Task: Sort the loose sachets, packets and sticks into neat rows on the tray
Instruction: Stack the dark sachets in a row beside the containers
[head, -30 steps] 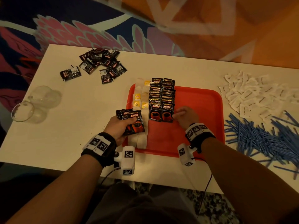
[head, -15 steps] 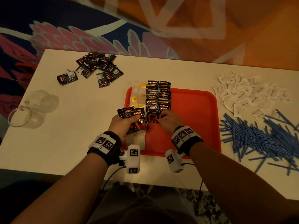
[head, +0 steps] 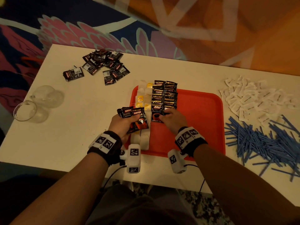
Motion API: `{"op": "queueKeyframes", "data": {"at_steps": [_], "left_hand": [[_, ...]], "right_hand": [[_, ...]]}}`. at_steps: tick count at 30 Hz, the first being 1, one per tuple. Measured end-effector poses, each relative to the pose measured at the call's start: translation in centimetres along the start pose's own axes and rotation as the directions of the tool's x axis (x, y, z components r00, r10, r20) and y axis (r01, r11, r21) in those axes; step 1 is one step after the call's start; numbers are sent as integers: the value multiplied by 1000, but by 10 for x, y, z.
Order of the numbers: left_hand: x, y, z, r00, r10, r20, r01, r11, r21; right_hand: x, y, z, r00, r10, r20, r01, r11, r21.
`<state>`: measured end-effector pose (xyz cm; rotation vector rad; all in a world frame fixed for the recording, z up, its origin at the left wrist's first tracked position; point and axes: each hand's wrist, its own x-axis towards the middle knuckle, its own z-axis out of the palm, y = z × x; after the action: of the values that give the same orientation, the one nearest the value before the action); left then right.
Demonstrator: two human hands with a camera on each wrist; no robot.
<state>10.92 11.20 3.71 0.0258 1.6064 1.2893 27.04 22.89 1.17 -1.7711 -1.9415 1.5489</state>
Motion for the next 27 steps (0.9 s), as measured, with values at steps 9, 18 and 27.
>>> {"op": "queueKeyframes", "data": {"at_steps": [9,18,27], "left_hand": [[-2,12,24,991,74,112,-83,993,79],[1,24,33,982,150,117,-159,984,76],[12,22,22,992,122,-28,-121,991,54]], "right_hand": [[-31,-22,8,962,-228,149,193,957,215],[-30,-22,2,937,-301,179,292,953,78],[-24,-14,12,949,-255,186,269,962,-54]]}}
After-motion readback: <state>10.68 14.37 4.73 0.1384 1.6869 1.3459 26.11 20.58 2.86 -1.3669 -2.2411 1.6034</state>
